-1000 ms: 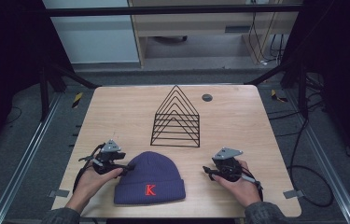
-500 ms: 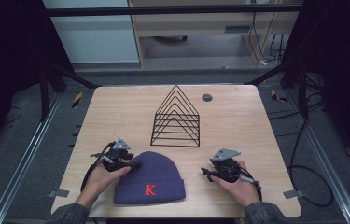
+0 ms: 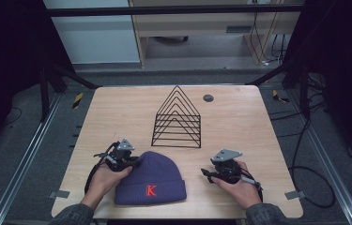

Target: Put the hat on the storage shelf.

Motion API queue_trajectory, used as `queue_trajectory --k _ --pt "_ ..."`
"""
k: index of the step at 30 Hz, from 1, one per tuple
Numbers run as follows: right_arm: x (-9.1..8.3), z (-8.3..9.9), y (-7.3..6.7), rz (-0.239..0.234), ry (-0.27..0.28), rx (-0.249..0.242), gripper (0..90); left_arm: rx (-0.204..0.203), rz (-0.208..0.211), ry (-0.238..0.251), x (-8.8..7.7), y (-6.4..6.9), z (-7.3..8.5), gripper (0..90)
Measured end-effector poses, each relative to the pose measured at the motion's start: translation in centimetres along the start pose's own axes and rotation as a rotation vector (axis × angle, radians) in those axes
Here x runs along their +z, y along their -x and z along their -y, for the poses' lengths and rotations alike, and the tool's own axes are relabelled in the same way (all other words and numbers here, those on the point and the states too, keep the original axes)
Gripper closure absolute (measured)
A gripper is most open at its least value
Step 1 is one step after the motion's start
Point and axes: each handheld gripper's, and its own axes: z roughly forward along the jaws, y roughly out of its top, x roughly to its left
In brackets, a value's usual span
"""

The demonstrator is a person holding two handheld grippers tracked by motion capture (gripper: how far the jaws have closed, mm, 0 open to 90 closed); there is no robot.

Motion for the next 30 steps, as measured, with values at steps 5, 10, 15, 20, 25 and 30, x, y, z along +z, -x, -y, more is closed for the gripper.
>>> queue_trajectory --k 5,10,15,20,25,30 --pt "0.0 0.0 0.1 0.002 0.000 -0.003 41.6 0.041 -0.044 0.039 -1.3 0.8 -0.6 79.2" --pt "0.0 0.1 0.1 0.004 -0.003 -0.001 40.2 0.079 -0.065 0.076 -2.4 1.6 -1.1 79.5" --pt "0.0 0.1 0.1 0.006 -0.005 0.003 38.8 0.114 -0.084 0.119 -3.9 2.6 -1.6 79.8" --pt "-0.1 0.1 0.0 0.002 0.004 0.012 37.1 0.165 -0.112 0.169 -5.8 3.5 -2.8 80.5" --pt "-0.3 -0.1 0.1 0.004 0.024 0.021 34.2 0.235 -0.135 0.203 -8.0 4.9 -4.1 80.6" --pt "-0.6 -0.5 -0.2 -0.002 0.041 0.014 28.7 0.292 -0.155 0.243 -10.6 5.9 -5.6 80.6"
